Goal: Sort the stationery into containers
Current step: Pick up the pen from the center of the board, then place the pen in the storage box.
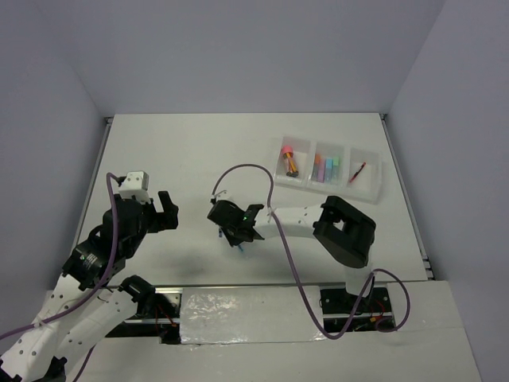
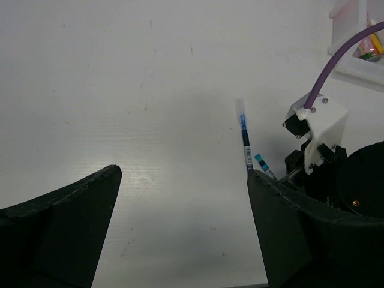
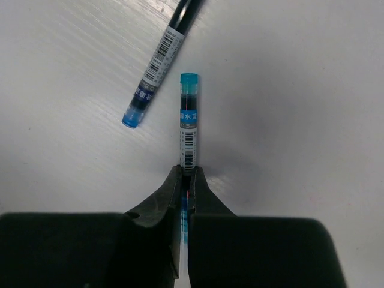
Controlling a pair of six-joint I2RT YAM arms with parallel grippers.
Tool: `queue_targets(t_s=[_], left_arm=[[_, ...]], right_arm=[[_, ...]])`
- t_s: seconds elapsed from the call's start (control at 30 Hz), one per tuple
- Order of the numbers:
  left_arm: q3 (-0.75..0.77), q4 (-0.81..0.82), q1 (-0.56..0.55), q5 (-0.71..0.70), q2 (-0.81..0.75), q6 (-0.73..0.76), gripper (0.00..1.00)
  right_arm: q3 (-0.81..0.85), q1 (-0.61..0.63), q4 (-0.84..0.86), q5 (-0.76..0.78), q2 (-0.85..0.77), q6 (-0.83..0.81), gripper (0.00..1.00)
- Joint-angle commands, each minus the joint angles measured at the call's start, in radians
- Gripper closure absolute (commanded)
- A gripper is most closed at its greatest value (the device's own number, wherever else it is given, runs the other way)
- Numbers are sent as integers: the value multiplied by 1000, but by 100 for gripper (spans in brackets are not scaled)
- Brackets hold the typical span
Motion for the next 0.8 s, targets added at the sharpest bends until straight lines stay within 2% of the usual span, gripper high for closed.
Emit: queue_targets(t_s=[0.0, 0.13, 0.17, 0.23, 0.27, 0.3, 0.37, 0.4, 0.53, 0.6, 0.63, 0.77], left_arm=[[2, 39, -5, -6, -3, 11, 1], [0, 39, -5, -3, -1, 11, 1], [0, 39, -5, -3, -1, 13, 1], [-3, 46, -6, 6, 6, 16, 1], [-4, 50, -5, 9, 13, 19, 1], [-4, 59, -3, 26, 38, 21, 1], [11, 60, -5, 49, 80, 24, 1], [22, 50, -5, 72, 138, 24, 1], [100, -4, -3, 81, 328, -43, 1], [120, 40, -3, 138, 440, -76, 1], [126, 86, -5, 193, 479, -87, 1], [209, 140, -8, 217, 708, -130, 1]], right_arm=[[-40, -15, -24, 34, -50, 27, 100], [-143, -159, -7, 48, -271, 29, 100], [-160, -257, -17, 48, -320, 23, 100], [-195, -369, -45, 65, -458, 9, 100], [-198, -491, -57, 76, -495, 1, 100], [-197, -558, -68, 100, -552, -6, 100], [-180, -688, -85, 105, -586, -31, 100], [-174, -803, -77, 93, -603, -45, 100], [-89, -997, -82, 108, -544, -78, 100], [-22, -1066, -68, 82, -497, -91, 98], [7, -1080, -86, 88, -438, -92, 98], [185, -1149, -125, 107, -303, -109, 97]])
